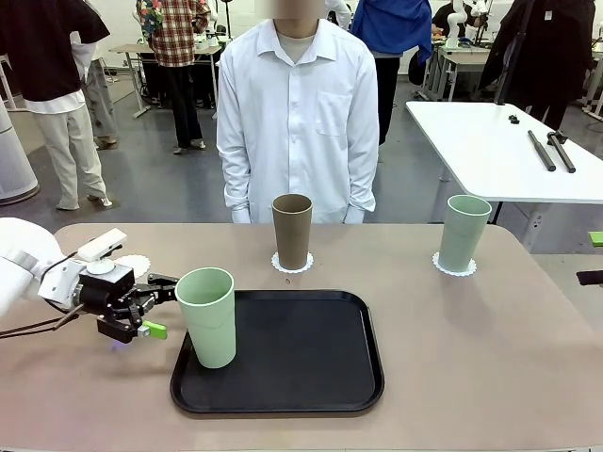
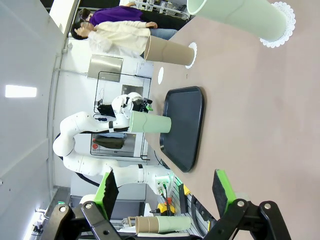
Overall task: Place coasters on the table and set cups on them.
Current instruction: Take one Reusable plastic cup from the Flat Tray and place it on a coaster set by the human.
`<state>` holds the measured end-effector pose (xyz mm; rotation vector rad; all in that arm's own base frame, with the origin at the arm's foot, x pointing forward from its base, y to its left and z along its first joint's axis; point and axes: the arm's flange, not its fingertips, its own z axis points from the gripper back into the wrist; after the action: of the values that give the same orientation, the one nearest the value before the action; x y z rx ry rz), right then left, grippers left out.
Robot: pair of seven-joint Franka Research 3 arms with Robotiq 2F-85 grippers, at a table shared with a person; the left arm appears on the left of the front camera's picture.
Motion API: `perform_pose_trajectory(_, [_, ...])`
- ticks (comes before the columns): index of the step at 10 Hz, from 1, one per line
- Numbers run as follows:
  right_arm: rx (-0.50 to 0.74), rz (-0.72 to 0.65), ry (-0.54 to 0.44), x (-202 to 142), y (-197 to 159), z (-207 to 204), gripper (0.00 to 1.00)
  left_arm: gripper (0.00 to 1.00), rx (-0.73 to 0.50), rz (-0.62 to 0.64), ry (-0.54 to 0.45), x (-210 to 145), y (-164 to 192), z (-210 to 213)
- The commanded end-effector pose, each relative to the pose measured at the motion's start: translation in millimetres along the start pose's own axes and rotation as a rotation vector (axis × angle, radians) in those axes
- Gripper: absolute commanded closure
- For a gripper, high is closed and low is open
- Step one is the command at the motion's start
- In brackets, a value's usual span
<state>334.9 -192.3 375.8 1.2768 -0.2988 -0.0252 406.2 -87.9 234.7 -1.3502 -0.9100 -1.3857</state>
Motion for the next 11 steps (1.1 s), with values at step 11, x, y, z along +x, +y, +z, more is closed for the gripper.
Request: perform_pose_trajectory(11, [0.003,0.006,-0.008,-3.9,1.8,-1.7,0.00,0.00,-0.051,0.013,0.017,-10.5,28.1,-49.5])
